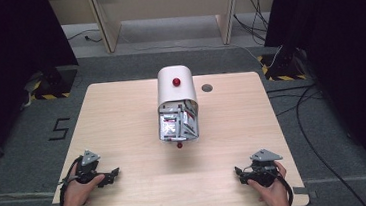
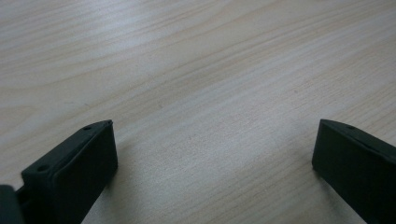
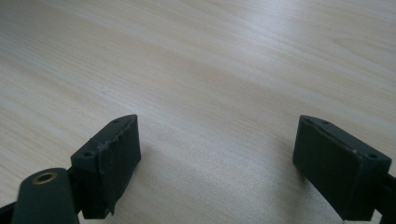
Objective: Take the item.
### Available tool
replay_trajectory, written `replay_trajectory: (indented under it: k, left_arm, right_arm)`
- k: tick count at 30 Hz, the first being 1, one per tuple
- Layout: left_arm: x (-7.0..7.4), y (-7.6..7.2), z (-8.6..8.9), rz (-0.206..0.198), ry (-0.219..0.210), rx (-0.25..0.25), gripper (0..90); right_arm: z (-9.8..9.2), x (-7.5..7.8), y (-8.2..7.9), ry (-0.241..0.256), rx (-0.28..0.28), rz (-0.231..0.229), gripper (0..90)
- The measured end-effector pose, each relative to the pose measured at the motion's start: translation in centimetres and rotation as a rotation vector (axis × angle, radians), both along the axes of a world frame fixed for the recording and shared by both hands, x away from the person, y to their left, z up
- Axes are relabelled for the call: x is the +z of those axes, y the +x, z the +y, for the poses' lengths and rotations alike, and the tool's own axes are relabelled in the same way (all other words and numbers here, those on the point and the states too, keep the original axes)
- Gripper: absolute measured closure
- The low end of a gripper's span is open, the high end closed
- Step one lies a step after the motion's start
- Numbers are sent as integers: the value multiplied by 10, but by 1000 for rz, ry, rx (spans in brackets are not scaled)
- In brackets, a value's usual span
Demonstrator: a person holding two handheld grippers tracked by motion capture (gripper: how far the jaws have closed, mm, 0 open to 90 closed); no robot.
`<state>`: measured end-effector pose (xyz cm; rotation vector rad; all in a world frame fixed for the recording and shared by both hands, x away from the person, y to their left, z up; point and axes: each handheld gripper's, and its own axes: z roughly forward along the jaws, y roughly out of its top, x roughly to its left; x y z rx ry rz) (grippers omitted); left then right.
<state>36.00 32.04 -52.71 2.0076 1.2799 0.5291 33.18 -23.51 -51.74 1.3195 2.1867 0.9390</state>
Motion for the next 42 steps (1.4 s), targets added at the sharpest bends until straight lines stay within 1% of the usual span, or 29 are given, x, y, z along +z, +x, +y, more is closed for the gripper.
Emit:
replay_trajectory:
  k: [3, 5, 6, 7, 9, 10, 12, 13, 16, 17, 18, 23, 26, 29, 31, 33, 37, 42]
  left_arm:
    - [0, 0, 0, 0, 0, -2, 0]
    - [0, 0, 0, 0, 1, -3, 0]
    - [0, 0, 0, 1, 1, -3, 0]
    - [0, 1, 0, 1, 2, -4, 0]
    - [0, 1, 0, 1, 1, -4, 0]
    - [0, 1, 0, 1, 3, -5, 0]
    - [0, 1, 0, 1, 3, -6, 0]
    - [0, 1, 0, 1, 3, -6, 0]
    - [0, 1, 0, 1, 3, -6, 0]
    - [0, 1, 1, 2, 4, -7, 0]
    - [0, 1, 0, 2, 3, -7, 0]
    - [0, 1, 0, 1, 3, -7, 0]
    - [0, 2, 1, 1, 2, -9, 0]
    - [0, 2, 1, 1, 2, -9, 0]
    - [0, 2, 1, 1, 2, -9, 0]
    - [0, 2, 1, 1, 2, -9, 0]
    - [0, 2, 1, 1, 2, -9, 0]
    - [0, 2, 1, 1, 2, -9, 0]
  right_arm:
    - [0, 0, 1, 1, 0, -4, 170]
    - [1, 1, 1, 15, -2, -8, 196]
    - [2, 1, 1, 24, -4, -15, 198]
    - [3, 2, 1, 22, -6, -25, 196]
    - [4, 3, 1, 26, -13, -29, 197]
    - [5, 6, 2, 35, -8, -46, 204]
    - [6, 10, 3, 40, -11, -55, 215]
    - [7, 12, 3, 44, -4, -58, 229]
    - [8, 16, 3, 54, 3, -59, 232]
    - [8, 17, 3, 50, 6, -69, 231]
    - [9, 20, 3, 61, 6, -75, 230]
    - [8, 27, 3, 64, 5, -93, 231]
    - [11, 32, 2, 72, 26, -92, 260]
    - [13, 36, 3, 68, 34, -101, 254]
    - [18, 41, 4, 67, 45, -116, 254]
    - [20, 43, 4, 69, 46, -118, 254]
    - [27, 53, 7, 79, 52, -139, 254]
    - [29, 58, 4, 93, 61, -154, 254]
